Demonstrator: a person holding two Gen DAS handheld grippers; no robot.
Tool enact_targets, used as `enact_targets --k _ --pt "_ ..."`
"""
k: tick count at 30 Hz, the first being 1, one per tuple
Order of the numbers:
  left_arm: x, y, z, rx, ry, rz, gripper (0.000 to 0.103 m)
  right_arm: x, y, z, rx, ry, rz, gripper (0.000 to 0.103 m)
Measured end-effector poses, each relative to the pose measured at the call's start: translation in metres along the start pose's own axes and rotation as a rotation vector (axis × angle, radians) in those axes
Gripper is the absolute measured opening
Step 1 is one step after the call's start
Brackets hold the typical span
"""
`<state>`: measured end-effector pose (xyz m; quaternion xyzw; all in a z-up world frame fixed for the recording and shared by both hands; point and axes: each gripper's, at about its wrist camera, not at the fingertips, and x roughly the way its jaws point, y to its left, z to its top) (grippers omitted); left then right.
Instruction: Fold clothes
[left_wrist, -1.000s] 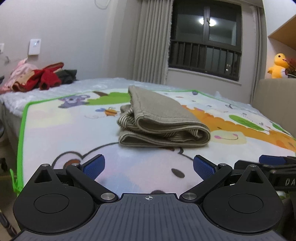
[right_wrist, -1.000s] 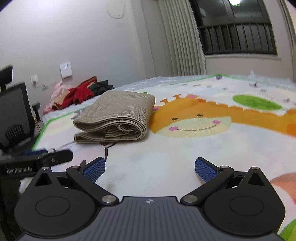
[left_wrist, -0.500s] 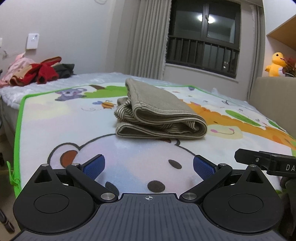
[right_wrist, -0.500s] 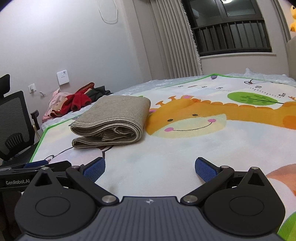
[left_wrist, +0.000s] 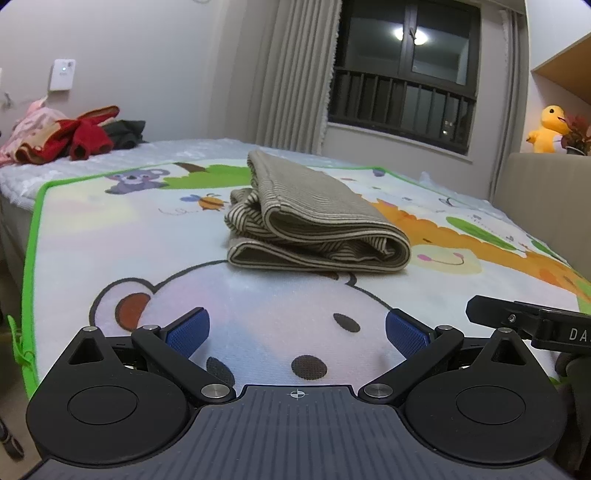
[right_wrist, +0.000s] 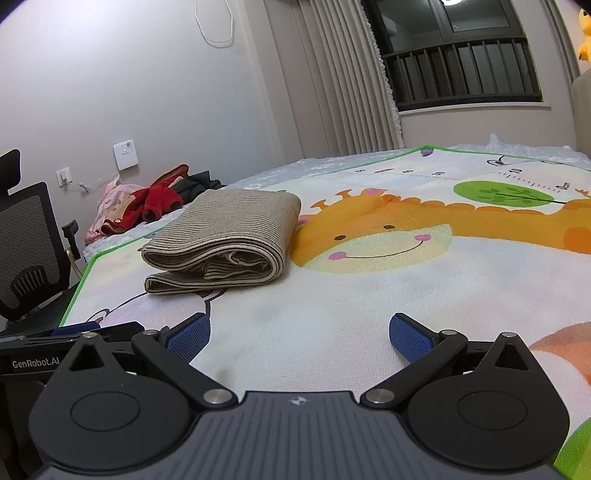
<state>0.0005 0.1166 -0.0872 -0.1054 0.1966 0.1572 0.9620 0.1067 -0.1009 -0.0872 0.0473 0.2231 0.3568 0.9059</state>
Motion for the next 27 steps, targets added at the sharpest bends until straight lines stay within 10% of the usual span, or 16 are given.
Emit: enact_targets --k 27 --pt "-0.0078 0.0005 0.0015 0.005 -0.025 -0.054 0.103 -0.0028 -0.0010 -0.0017 0.005 -0.007 0.010 0.103"
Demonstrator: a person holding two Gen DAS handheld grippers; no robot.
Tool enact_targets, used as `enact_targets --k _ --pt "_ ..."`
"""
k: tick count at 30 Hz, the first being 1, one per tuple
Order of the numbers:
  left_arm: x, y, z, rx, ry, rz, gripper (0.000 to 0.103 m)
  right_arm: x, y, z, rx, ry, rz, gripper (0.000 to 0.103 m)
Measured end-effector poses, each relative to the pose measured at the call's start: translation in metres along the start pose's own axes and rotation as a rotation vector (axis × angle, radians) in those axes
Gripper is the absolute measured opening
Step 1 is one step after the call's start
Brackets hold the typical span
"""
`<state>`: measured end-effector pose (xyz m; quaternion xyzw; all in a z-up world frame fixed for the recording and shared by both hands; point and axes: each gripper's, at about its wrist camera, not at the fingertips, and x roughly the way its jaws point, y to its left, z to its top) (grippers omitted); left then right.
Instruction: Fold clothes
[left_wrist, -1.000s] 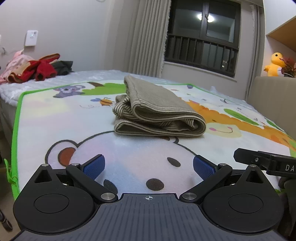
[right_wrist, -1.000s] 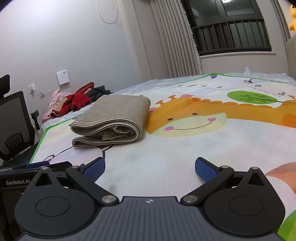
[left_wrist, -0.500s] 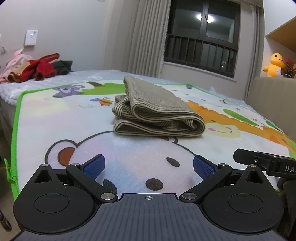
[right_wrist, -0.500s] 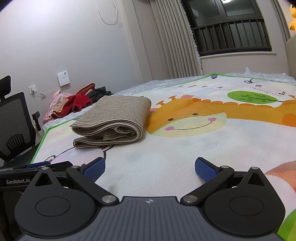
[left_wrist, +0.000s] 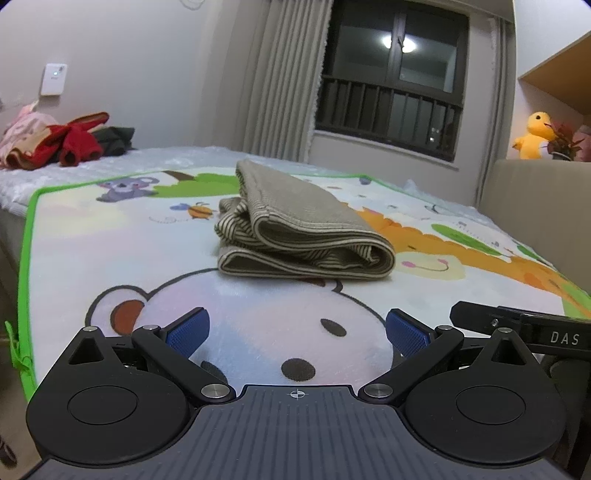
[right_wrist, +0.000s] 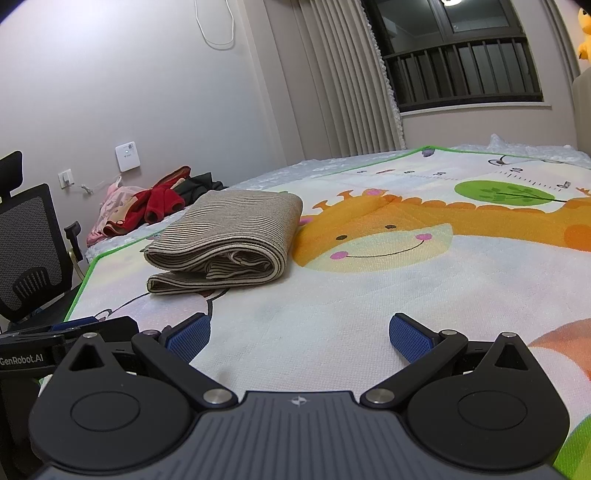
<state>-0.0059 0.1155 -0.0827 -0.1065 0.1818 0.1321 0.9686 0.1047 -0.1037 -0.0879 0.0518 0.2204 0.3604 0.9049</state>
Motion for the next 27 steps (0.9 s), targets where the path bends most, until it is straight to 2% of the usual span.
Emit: enact_targets --k 7,15,27 --pt "0.0046 0.0024 0.0004 -0.017 0.032 -0.019 0.103 -0.0015 -0.0009 -0.0010 0.008 -0.008 0.011 0.103" --pt "0.0022 -0.0044 -0.0015 0.028 0.018 -0.006 0.103 -0.0027 -0.0011 -0.0020 0.009 -0.010 0.012 0.103" --pt "0.0027 -0.0016 -0.0006 0.017 0.018 -0.012 0.103 -0.0035 -0.0007 -0.0027 0.011 -0.008 0.011 0.103"
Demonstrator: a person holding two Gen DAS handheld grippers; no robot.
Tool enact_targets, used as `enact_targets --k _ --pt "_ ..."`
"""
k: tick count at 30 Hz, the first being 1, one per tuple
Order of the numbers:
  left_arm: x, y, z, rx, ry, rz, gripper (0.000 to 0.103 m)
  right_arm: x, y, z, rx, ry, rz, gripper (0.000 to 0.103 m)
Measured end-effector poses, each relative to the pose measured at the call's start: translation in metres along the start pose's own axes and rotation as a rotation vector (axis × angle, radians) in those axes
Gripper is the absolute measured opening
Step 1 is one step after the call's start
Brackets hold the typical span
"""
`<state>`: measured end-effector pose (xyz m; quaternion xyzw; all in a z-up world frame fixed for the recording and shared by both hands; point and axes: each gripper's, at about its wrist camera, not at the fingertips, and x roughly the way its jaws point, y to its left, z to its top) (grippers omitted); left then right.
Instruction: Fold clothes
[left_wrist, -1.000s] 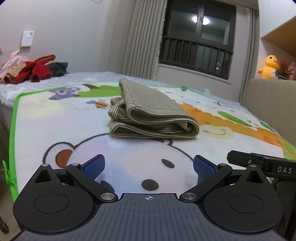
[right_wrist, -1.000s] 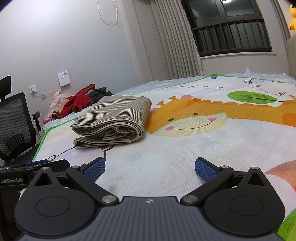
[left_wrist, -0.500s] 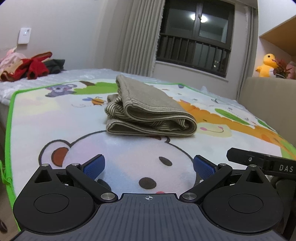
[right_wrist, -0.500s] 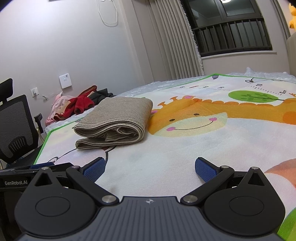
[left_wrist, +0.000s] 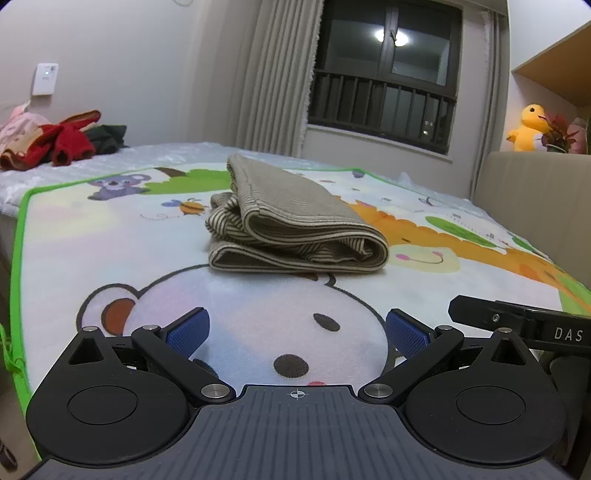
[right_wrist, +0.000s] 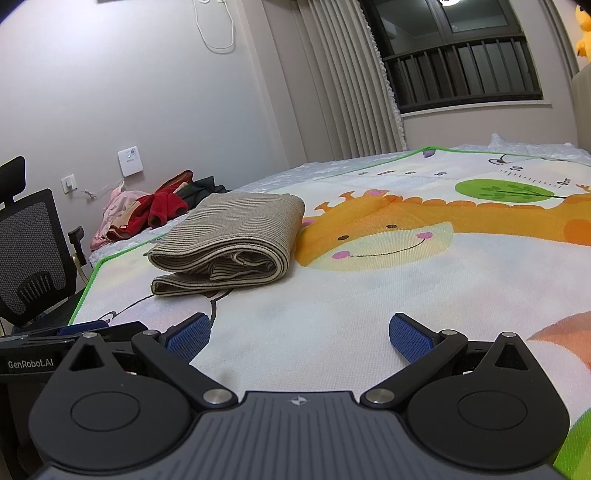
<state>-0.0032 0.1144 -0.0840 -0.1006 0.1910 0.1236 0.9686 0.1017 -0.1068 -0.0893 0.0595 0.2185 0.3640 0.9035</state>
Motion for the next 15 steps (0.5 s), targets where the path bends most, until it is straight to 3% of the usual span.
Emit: enact_targets --k 15 --pt "0.0002 -0.0009 -0.0005 0.007 0.004 0.003 0.103 0.0000 -0.0017 -0.0003 0.004 0.000 0.003 0.103"
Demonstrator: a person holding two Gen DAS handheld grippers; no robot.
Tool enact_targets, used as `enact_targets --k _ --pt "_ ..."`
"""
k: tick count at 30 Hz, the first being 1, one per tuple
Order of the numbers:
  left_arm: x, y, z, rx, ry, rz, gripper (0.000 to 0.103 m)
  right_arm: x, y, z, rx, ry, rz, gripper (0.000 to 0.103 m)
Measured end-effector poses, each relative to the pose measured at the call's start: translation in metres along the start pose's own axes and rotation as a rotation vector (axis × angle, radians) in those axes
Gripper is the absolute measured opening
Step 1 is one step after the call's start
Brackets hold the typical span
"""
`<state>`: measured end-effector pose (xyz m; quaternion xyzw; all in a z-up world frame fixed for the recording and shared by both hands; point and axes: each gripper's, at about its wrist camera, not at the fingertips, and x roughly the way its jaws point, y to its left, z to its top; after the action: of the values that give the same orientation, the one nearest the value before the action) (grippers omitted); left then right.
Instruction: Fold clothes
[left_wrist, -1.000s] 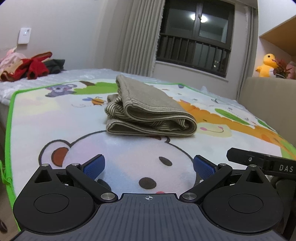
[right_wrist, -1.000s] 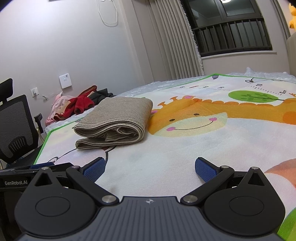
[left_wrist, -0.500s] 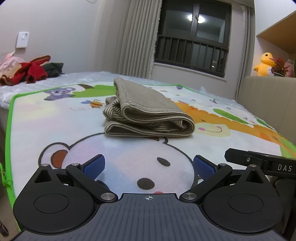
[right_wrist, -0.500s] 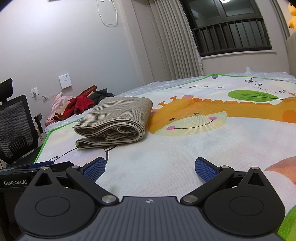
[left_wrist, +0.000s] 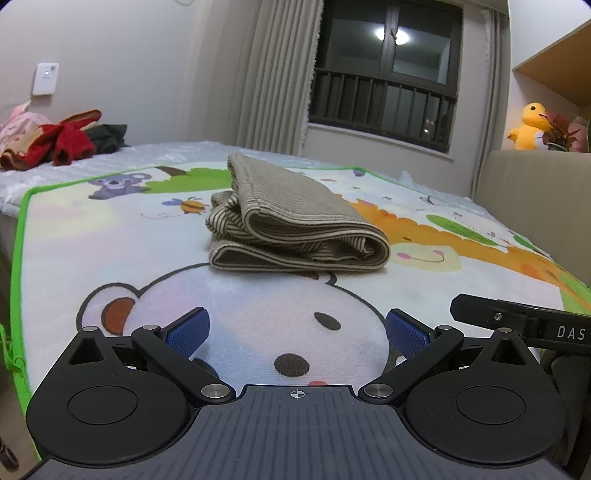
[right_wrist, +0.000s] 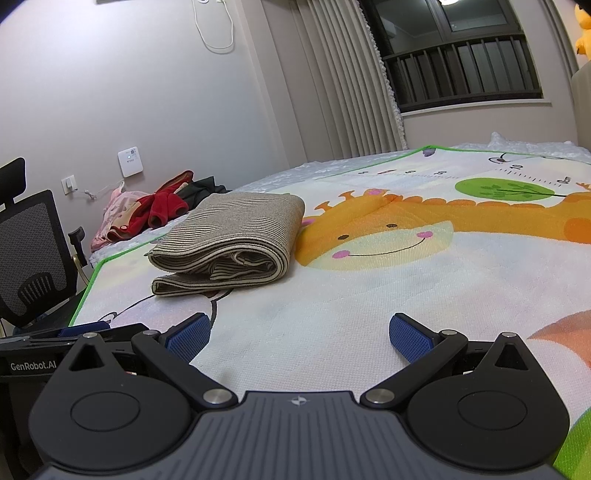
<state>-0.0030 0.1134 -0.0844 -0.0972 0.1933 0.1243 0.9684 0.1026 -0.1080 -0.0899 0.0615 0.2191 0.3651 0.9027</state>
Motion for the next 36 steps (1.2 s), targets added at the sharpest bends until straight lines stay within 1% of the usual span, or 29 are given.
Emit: enact_targets --k 27,36 --pt "0.0000 -0.0020 -0.0007 0.012 0.000 0.006 0.103 -0.0019 0.0005 -0.0014 0.004 -0.005 0.002 0.103" --pt "-0.0018 -0.0031 -0.0005 0.027 -0.016 0.004 0.103 -0.0008 0.0027 -0.0010 0.000 0.009 -0.010 0.103"
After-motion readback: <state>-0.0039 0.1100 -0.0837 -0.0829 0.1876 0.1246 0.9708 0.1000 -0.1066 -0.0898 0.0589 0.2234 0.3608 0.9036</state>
